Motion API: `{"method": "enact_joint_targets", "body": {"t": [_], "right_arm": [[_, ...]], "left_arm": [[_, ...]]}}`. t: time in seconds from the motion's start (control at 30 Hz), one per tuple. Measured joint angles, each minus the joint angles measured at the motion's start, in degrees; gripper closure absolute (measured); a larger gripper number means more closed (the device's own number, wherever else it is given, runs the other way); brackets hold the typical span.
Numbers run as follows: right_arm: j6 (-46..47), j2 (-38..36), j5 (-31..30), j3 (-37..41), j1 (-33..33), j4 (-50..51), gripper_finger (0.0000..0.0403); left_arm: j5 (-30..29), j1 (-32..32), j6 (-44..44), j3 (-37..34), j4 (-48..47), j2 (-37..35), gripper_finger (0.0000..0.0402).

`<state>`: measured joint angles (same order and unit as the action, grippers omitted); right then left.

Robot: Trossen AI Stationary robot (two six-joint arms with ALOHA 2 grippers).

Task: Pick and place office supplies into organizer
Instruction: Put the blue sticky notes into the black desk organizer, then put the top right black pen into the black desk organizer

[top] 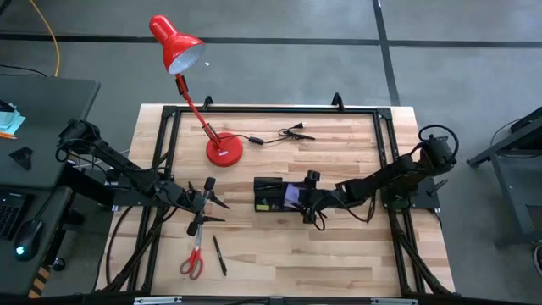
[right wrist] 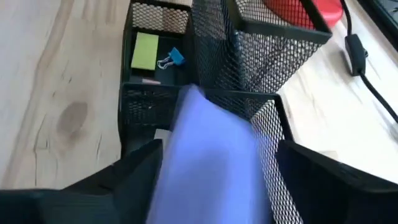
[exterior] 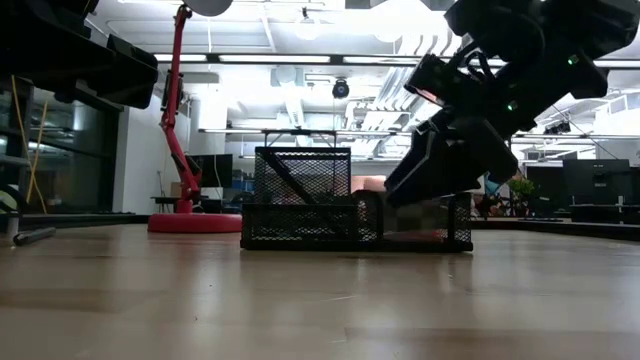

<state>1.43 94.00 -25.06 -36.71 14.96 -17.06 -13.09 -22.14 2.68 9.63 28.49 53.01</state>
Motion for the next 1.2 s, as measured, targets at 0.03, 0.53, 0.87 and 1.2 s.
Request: {"method": "enact_joint_targets", "body": {"t": [0.03,0.53,0.87,1.2], "right_arm": [[0.04,0.00,0.05,0.00,0.00,-0.58,0.0083],[0.95,-0.04,-5.91,-0.02,1.32,-11.00,0.0020],[21.64,-0.04,-2.94,-0.02,8.08,-5.98,0.0016],[31.61,-0.04,0.28,-0.02,17.02,-7.78,0.0016]], "left_arm": [[0.00,-0.01,0.01,0.00,0.00,0.00,0.0218],[-0.01,-0.01,0.01,0.00,0.00,0.00,0.0218],[-0.01,0.01,0.00,0.00,0.00,0.00,0.0218],[-0.01,0.00,0.01,0.00,0.00,-0.01,0.0218]]}}
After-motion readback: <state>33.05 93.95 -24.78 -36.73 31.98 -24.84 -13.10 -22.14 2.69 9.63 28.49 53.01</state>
